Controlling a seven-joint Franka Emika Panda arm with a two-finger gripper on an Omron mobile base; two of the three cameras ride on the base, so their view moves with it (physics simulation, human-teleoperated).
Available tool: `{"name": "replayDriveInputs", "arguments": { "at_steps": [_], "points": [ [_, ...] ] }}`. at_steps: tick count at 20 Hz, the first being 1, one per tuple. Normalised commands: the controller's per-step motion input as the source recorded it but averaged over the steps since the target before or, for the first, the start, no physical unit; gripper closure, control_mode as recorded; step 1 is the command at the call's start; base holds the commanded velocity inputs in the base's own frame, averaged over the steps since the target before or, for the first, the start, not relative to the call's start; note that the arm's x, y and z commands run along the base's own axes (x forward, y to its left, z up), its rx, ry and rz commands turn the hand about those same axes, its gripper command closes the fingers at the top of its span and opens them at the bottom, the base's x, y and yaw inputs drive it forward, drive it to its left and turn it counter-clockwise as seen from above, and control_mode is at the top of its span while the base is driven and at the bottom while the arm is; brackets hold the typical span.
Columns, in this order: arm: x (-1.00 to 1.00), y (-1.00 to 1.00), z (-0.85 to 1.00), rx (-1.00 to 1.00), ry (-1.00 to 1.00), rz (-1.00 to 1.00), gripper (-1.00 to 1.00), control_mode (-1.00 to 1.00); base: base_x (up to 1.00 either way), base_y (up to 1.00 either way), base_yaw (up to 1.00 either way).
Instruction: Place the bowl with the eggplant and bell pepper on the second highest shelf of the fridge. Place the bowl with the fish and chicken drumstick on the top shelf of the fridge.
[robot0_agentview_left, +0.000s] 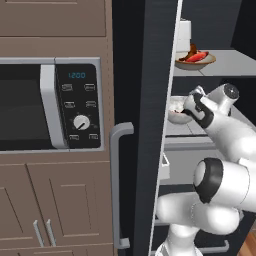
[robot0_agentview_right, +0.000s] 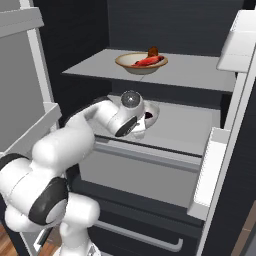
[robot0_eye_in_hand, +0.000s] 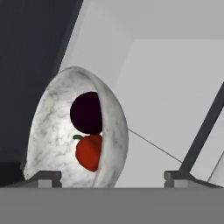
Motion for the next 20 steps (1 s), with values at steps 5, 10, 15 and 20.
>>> {"name": "replayDriveInputs", "arguments": {
  "at_steps": [5, 10, 15, 20],
  "points": [
    [-1.00, 0.00, 0.93, -0.02, -0.23, -0.02, -1.00, -1.00, 0.00, 0.00, 0.00],
    [-1.00, 0.00, 0.64, 0.00, -0.10, 0.00, -1.00, -1.00, 0.00, 0.00, 0.00],
    [-1.00, 0.09, 0.39, -0.02, -0.09, 0.00, -1.00, -1.00, 0.00, 0.00, 0.00],
    [-1.00, 0.19, 0.64, -0.05, -0.01, 0.00, -1.00, -1.00, 0.00, 0.00, 0.00]
  ]
}}
